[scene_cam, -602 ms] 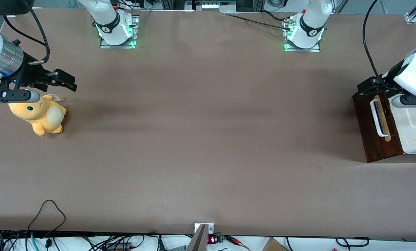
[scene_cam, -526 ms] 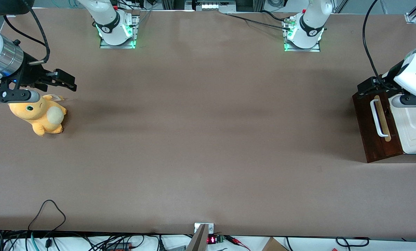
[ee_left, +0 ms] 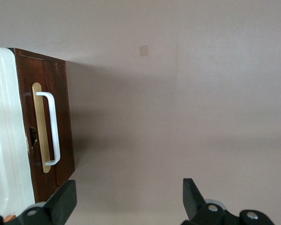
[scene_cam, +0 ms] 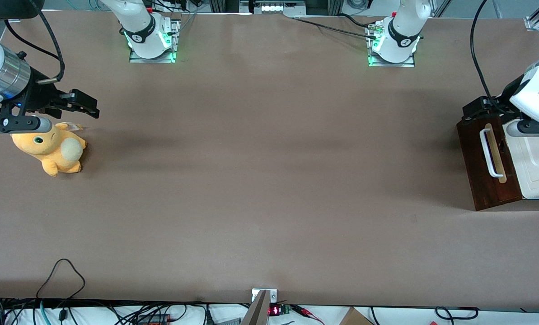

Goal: Open lower drawer with left arm only

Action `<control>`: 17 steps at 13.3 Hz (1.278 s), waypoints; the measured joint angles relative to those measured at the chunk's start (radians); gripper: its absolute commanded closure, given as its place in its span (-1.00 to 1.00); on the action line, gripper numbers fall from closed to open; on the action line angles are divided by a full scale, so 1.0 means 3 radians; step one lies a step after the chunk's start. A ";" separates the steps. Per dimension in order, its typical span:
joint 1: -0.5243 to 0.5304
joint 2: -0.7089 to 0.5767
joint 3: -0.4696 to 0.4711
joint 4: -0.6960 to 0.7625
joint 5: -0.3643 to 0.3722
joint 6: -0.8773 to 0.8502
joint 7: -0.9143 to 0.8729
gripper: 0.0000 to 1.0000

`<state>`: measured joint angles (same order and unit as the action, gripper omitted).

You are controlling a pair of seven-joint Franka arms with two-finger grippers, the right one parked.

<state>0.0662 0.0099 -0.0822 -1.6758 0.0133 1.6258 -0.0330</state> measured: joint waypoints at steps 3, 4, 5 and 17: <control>0.0000 0.0000 -0.0015 0.0001 0.0000 -0.0054 0.0000 -1.00; 0.0000 0.0000 -0.0015 0.0001 0.0000 -0.0084 0.0000 -1.00; 0.0000 0.0000 -0.0016 0.0001 0.0000 -0.0114 0.0000 -1.00; 0.0007 0.0040 -0.0091 -0.0003 0.0357 -0.0227 0.0129 -1.00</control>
<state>0.0681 0.0221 -0.1095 -1.6766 0.1204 1.5577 0.0056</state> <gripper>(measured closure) 0.000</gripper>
